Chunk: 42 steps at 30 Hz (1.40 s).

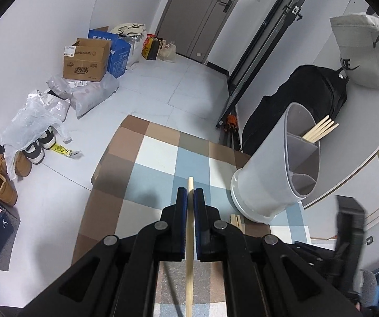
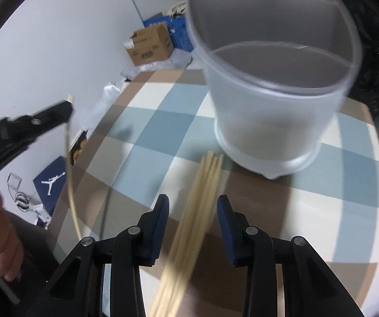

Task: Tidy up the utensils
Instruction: 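Close the right gripper on a chopstick while the left gripper holds its own, then lift both held chopsticks up over the holder opening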

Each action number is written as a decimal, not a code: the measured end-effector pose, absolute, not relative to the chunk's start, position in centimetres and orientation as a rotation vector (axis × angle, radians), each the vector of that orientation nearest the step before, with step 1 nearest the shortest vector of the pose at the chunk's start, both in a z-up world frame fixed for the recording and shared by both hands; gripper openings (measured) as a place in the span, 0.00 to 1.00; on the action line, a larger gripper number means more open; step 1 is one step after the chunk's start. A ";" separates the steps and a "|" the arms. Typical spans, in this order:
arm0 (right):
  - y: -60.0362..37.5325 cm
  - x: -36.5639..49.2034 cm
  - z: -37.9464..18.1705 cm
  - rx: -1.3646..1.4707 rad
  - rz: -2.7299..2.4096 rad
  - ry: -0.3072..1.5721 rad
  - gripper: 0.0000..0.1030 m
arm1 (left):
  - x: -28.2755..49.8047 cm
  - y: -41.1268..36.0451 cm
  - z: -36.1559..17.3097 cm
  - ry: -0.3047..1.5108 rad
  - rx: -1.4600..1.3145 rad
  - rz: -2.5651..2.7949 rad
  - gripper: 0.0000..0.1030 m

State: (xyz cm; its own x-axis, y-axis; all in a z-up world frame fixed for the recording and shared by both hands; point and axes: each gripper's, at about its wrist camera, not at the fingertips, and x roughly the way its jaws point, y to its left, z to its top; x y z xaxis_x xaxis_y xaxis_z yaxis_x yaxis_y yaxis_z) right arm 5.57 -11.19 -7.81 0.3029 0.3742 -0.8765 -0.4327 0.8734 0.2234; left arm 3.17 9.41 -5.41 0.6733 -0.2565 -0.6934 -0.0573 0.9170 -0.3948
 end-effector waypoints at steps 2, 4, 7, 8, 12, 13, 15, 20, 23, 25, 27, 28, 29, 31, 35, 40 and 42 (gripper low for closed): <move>-10.4 6.0 -8.4 -0.079 0.519 1.156 0.33 | 3.0 9.7 -5.2 0.824 -0.421 -0.123 0.01; -10.1 6.4 -8.6 -0.089 0.501 1.168 0.27 | 3.0 9.8 -5.1 0.819 -0.418 -0.122 0.01; -9.8 7.0 -8.8 -0.105 0.471 1.170 0.26 | 3.0 10.1 -5.1 0.818 -0.422 -0.125 0.01; -9.7 7.2 -8.8 -0.114 0.463 1.167 0.26 | 3.0 10.1 -5.1 0.819 -0.422 -0.123 0.01; -9.1 7.6 -8.8 -0.152 0.428 1.165 0.16 | 3.0 10.4 -5.1 0.822 -0.436 -0.124 0.01; -8.9 7.7 -8.8 -0.158 0.424 1.166 0.14 | 3.0 10.4 -5.0 0.823 -0.439 -0.124 0.01; -8.6 7.7 -8.9 -0.171 0.414 1.167 0.10 | 3.0 10.5 -5.0 0.822 -0.445 -0.123 0.01; -8.1 7.5 -9.0 -0.194 0.405 1.157 0.05 | 3.0 10.6 -4.9 0.819 -0.452 -0.121 0.01; -8.4 7.7 -9.1 -0.165 0.407 1.161 0.04 | 3.0 10.6 -4.9 0.816 -0.451 -0.120 0.01; -8.8 7.8 -9.0 -0.120 0.416 1.164 0.04 | 2.9 10.5 -4.7 0.813 -0.448 -0.123 0.01; -9.3 7.5 -8.4 -0.092 0.418 1.146 0.04 | 2.8 10.4 -4.6 0.809 -0.443 -0.127 0.01; -9.5 7.4 -8.0 -0.081 0.421 1.134 0.04 | 2.8 10.4 -4.6 0.807 -0.440 -0.127 0.01; -9.7 7.1 -7.5 -0.066 0.427 1.119 0.04 | 2.7 10.3 -4.5 0.805 -0.437 -0.129 0.01; -10.2 6.6 -6.4 -0.049 0.439 1.085 0.04 | 2.6 10.2 -4.3 0.801 -0.433 -0.136 0.01; -11.3 5.1 -3.8 -0.011 0.459 1.002 0.04 | 2.4 9.8 -4.0 0.792 -0.422 -0.151 0.01; -13.5 3.2 -0.8 0.055 0.465 0.908 0.03 | 1.9 8.7 -3.5 0.769 -0.379 -0.188 0.01; -14.3 2.7 0.0 0.076 0.466 0.874 0.03 | 1.5 8.3 -3.3 0.757 -0.368 -0.208 0.01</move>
